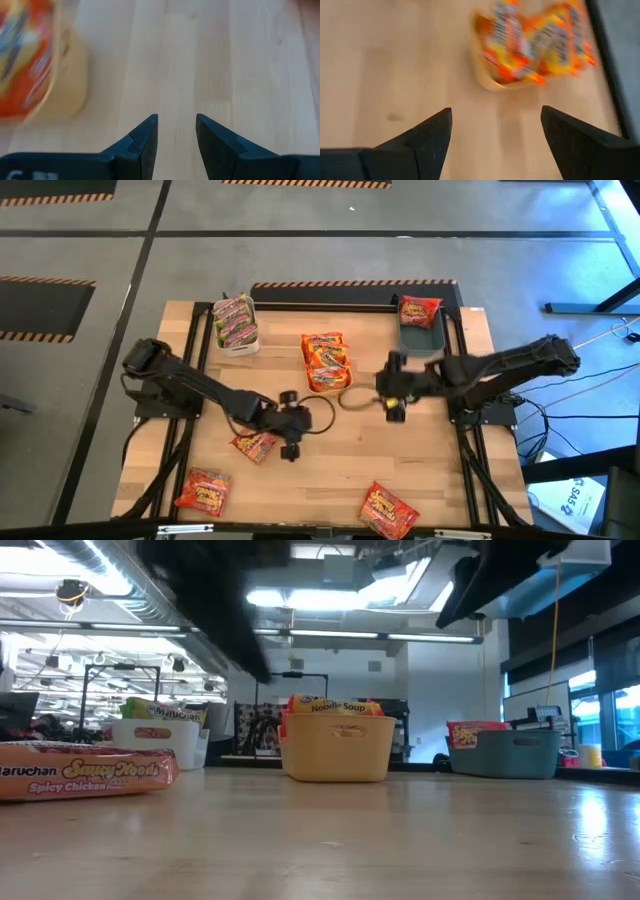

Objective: Sort Maruchan noodles
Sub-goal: Put the top red noodle pack into the green bin

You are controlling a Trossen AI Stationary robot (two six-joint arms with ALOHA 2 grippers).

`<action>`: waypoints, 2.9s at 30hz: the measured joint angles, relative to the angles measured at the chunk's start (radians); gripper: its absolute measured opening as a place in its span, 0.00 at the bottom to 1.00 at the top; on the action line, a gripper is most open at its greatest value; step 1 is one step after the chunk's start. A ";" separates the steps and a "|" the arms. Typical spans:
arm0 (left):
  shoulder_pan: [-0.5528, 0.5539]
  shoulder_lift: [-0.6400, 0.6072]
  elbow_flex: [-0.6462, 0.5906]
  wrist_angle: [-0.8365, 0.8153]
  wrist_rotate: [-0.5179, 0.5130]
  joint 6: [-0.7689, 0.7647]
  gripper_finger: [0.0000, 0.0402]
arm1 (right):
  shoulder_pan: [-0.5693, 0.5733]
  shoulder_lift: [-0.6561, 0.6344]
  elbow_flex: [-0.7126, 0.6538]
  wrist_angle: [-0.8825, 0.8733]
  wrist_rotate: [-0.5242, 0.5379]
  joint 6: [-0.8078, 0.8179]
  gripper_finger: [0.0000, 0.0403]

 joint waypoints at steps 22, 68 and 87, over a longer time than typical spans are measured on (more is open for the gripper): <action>-0.300 -0.023 -0.009 -0.797 0.195 -1.123 0.32 | 0.256 0.002 -0.420 0.602 -0.003 0.202 0.72; -0.176 0.001 -0.224 0.231 0.037 -0.298 0.32 | 0.254 0.084 -0.419 0.925 0.012 0.096 0.72; -0.481 -0.084 -0.237 -0.402 0.036 -0.963 0.32 | 0.254 0.220 -0.419 1.058 -0.055 0.102 0.72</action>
